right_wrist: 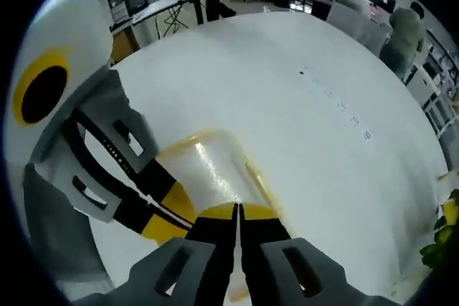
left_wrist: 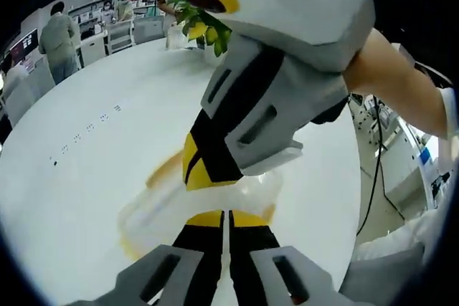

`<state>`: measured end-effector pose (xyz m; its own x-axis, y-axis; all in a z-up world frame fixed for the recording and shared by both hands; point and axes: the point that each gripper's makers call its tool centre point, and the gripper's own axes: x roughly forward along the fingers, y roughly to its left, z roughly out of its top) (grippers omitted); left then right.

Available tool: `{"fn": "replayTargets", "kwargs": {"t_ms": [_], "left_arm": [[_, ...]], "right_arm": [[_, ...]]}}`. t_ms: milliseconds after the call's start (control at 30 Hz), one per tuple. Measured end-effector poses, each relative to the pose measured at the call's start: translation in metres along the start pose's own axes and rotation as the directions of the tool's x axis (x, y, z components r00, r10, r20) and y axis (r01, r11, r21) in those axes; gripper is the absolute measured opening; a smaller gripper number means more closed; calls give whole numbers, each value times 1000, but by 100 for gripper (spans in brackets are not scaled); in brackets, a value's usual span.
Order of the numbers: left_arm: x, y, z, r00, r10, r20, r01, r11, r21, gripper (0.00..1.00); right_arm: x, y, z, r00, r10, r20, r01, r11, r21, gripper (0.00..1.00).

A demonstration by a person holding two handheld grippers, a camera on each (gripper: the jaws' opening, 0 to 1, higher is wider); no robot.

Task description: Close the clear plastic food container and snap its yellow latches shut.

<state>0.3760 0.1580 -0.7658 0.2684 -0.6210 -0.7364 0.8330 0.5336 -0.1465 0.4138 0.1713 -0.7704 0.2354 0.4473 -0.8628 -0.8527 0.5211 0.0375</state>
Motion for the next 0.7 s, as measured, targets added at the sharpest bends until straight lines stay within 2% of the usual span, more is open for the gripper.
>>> {"fn": "replayTargets", "kwargs": {"t_ms": [200,300,700], "left_arm": [[-1,-7,-3,1000,-24,-3,24,1000,-7,0],[-3,-9,-5,1000,-28,-6,28,1000,-6,0],[-11,-27,-14,997,-76,13,76,996,-37,0]], "right_arm": [[-2,-10,6,999,-30,21,30,1000,8,0],[-4,-18,16,998,-34,59,32,999,39,0],[5,-36,17,996,-65,55,62,996,62,0]]}}
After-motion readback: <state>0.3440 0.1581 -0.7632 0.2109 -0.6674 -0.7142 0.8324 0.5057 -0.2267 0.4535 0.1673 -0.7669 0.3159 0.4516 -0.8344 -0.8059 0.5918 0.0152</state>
